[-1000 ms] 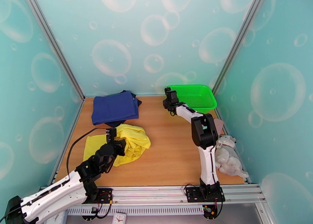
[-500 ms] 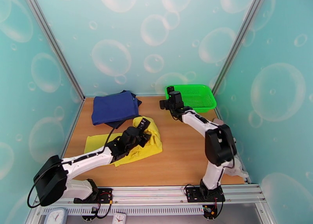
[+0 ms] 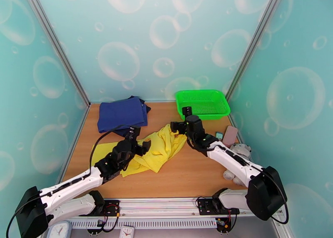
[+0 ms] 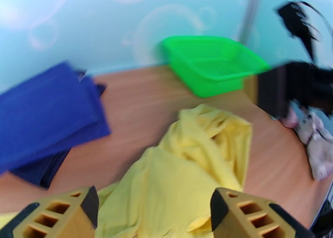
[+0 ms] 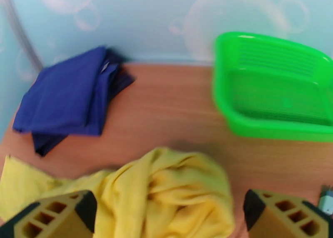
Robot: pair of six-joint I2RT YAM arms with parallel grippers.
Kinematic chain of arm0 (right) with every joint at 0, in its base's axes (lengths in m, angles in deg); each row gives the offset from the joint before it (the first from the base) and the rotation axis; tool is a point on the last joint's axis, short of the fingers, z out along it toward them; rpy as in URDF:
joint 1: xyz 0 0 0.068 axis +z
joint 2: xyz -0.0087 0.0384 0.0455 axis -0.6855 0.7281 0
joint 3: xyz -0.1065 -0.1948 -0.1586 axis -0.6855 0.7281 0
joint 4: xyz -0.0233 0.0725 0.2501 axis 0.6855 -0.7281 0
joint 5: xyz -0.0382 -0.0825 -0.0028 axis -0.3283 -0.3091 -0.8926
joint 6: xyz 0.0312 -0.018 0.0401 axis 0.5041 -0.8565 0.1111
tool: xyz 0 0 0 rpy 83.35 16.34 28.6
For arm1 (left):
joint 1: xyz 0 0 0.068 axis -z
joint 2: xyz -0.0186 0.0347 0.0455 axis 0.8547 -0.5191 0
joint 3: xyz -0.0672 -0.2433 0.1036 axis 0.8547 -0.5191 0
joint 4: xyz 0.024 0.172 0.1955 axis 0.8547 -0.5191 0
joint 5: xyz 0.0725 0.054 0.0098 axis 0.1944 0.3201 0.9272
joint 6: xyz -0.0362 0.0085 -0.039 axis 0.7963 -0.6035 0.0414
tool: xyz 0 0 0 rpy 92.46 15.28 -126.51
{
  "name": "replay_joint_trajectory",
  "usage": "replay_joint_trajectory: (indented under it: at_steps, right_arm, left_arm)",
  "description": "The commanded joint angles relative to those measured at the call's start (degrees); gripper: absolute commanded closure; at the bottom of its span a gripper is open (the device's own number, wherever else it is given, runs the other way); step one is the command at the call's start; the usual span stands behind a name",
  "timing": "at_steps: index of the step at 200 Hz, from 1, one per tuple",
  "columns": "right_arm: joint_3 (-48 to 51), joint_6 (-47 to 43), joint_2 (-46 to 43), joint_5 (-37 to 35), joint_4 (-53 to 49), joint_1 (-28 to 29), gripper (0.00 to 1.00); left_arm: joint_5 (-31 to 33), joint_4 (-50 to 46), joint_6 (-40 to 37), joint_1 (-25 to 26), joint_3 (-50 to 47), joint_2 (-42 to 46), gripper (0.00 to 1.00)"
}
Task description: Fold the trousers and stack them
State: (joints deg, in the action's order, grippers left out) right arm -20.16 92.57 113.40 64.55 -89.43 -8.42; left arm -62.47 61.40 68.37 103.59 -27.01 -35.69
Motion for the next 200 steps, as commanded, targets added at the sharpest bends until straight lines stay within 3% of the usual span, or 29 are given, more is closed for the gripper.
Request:
replay_joint_trajectory:
  at_steps: [1, 21, 51, 76, 105, 169, 200]
  right_arm:
    - [1.58, 0.54, -0.02, -3.00, -4.59, 8.85, 0.01]
    - [5.41, 7.25, -1.23, -7.16, -5.01, 15.60, 0.01]
    - [14.74, 14.33, -4.70, -12.52, 0.38, 25.92, 0.01]
    - [17.21, 16.41, -2.69, -17.63, 0.43, 32.33, 0.01]
    - [16.72, 18.52, 2.23, -18.39, 0.42, 36.93, 0.03]
    - [11.61, 18.32, 14.10, -23.45, 2.55, 38.40, 0.03]
    - [8.39, 18.08, 18.02, -27.72, -0.09, 38.07, 0.11]
  left_arm:
    - [-0.31, -11.11, 12.09, -3.93, -5.99, 3.49, 0.26]
    - [-4.82, -8.03, 12.77, -9.28, -11.19, 6.98, 0.26]
    - [-7.58, -5.21, 16.28, -13.39, -14.14, 7.03, 0.28]
    - [-9.12, -2.55, 17.93, -13.49, -16.35, 8.24, 0.30]
    - [-9.53, -3.40, 19.87, -13.67, -17.26, 9.38, 0.33]
    - [-10.07, -2.63, 22.83, -13.71, -20.45, 14.20, 0.38]
    - [-10.49, -1.99, 22.75, -13.67, -20.84, 14.33, 0.38]
